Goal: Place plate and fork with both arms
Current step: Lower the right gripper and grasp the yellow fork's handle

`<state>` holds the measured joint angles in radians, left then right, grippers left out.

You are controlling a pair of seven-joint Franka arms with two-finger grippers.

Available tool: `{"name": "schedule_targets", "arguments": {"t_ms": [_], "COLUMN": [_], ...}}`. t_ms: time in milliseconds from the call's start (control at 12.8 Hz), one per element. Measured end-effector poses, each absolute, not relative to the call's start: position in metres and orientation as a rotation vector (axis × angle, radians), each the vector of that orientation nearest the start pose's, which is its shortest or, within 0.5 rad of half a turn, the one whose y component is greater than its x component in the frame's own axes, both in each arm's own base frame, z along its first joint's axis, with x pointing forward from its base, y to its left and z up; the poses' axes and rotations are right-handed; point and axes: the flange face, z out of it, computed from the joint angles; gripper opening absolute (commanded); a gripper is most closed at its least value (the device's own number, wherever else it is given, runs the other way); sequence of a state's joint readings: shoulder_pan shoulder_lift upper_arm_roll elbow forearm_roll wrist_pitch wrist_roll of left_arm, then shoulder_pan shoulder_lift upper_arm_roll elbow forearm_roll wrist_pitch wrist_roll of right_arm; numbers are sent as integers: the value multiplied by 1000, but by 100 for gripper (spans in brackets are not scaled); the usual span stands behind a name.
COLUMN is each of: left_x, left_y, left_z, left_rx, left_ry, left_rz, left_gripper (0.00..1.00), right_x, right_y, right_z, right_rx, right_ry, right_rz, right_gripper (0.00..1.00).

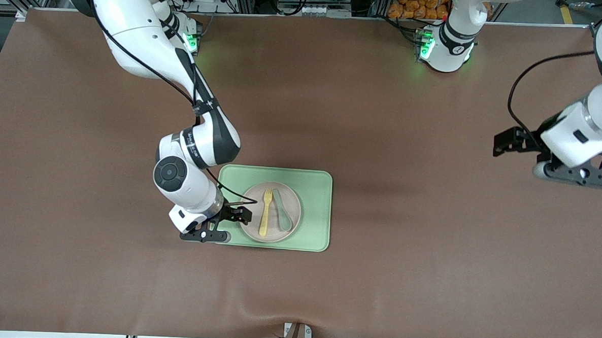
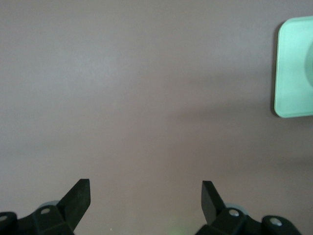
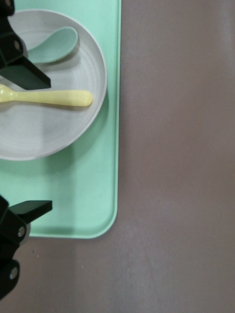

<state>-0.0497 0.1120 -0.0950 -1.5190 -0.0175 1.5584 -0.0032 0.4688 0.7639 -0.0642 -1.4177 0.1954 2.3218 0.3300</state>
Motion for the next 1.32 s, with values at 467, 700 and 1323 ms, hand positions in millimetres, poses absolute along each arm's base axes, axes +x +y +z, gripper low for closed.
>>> {"name": "schedule_targets", "arguments": {"t_ms": [467,700,1323], "left_x": [548,554,563], "left_y": [-82,-81,-46], "left_z": [579,586,620], "left_rx": [-3149,-3152,-3156], "left_ry": [220,214,117], "left_rz": [1,-52,-168], "left_gripper": [100,100,100], "right_x": [654,652,636], "right_y": [355,359,379], "right_z": [231,222,194], "right_rx": [-2978,-2991,-3055], "right_ry": [47,18,2], "right_rz": [-146,-164,-164], "right_gripper": [65,65,66]}}
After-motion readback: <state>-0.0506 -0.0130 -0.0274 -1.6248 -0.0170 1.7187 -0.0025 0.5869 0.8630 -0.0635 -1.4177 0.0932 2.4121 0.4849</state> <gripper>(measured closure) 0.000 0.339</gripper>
